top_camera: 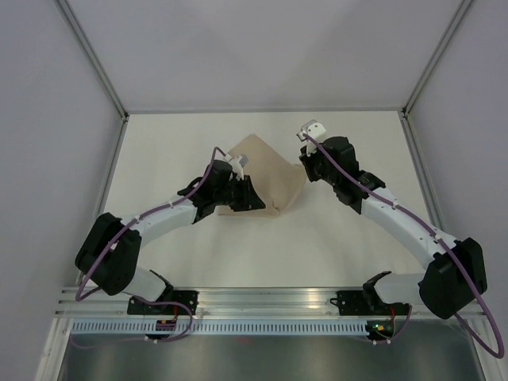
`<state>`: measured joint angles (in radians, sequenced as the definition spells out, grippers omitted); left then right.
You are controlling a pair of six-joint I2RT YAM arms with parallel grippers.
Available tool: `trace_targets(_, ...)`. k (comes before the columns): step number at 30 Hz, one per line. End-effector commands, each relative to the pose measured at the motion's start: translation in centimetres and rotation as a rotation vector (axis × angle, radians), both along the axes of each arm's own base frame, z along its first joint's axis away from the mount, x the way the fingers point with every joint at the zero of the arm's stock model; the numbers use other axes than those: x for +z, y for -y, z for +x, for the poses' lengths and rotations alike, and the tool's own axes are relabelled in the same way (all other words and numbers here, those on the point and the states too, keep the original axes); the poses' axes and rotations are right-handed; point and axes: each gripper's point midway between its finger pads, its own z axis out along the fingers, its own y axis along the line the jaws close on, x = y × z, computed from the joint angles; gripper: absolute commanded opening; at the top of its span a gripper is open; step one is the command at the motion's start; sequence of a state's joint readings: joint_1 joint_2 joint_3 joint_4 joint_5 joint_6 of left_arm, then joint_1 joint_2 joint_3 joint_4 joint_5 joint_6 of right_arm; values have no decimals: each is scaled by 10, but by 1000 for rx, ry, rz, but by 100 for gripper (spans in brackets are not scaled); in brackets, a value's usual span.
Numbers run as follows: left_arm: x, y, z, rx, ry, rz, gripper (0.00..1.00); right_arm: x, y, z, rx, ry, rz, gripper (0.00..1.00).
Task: Fold the napkin, place the utensils inside, and roll it up
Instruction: Roll the napkin with the utensil
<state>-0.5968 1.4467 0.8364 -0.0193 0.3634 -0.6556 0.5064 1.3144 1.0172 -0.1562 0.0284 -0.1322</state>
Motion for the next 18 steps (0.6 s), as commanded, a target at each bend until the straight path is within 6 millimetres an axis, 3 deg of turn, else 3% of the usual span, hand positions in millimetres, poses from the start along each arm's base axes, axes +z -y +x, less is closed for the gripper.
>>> trace_targets(1,-7,20,-10,-105,20,-38,24,3,15,-9,-50,-4,-3,6)
trace_targets(11,-47,49,-13,-154,-54,-44,22,-8,20,-19,-44,-27,-14,6)
trace_targets(18,-53,61,2,-142,-63,-59,22,-15,22,-21,-40,-41,-28,6)
